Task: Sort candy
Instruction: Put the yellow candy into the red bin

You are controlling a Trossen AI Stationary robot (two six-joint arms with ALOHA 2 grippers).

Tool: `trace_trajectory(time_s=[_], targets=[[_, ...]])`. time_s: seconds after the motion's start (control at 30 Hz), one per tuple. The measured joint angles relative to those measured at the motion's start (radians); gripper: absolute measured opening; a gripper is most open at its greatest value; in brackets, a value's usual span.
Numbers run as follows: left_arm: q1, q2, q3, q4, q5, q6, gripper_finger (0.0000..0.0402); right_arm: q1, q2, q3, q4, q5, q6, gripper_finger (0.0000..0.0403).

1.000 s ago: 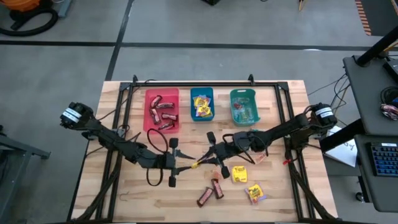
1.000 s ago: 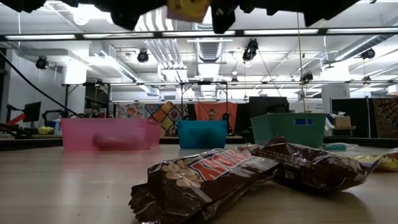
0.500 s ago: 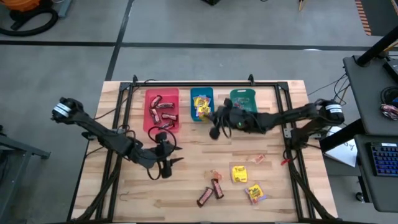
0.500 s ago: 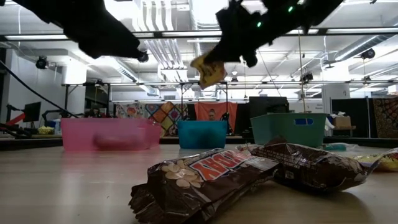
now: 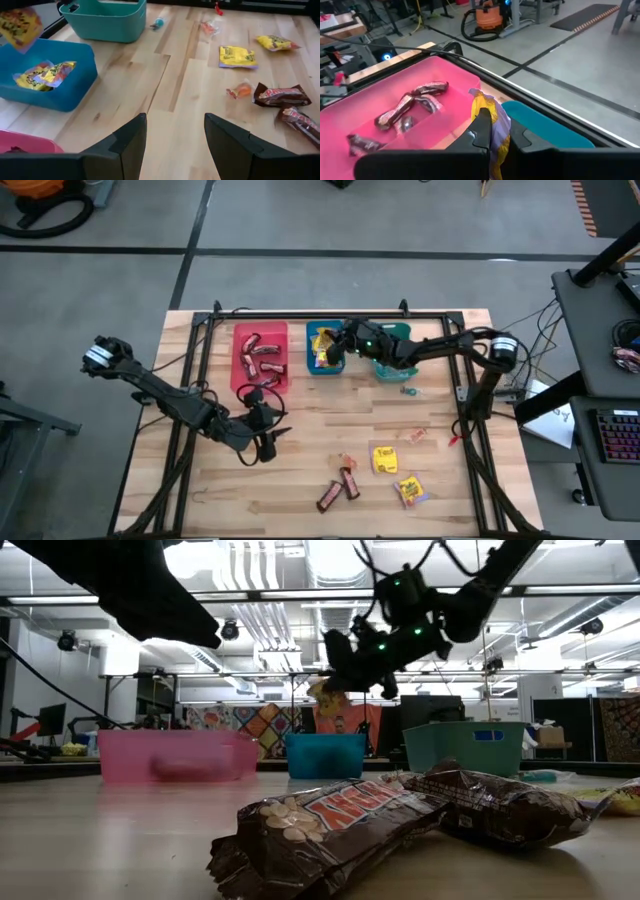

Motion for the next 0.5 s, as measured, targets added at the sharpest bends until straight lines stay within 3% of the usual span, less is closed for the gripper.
trace_trajectory(time_s=[0.23, 0.5], targets=[[0.000, 0.019, 0.000, 0.002, -0.002, -0.010, 0.0183, -0.005, 0.115, 0.106, -0.014, 0.005, -0.010, 0.0009], [0.000, 0.019, 0.000, 0.001, -0.002, -0.013, 0.0183, -0.005, 0.149, 0.165, -0.071, 0.008, -0.003, 0.0020]])
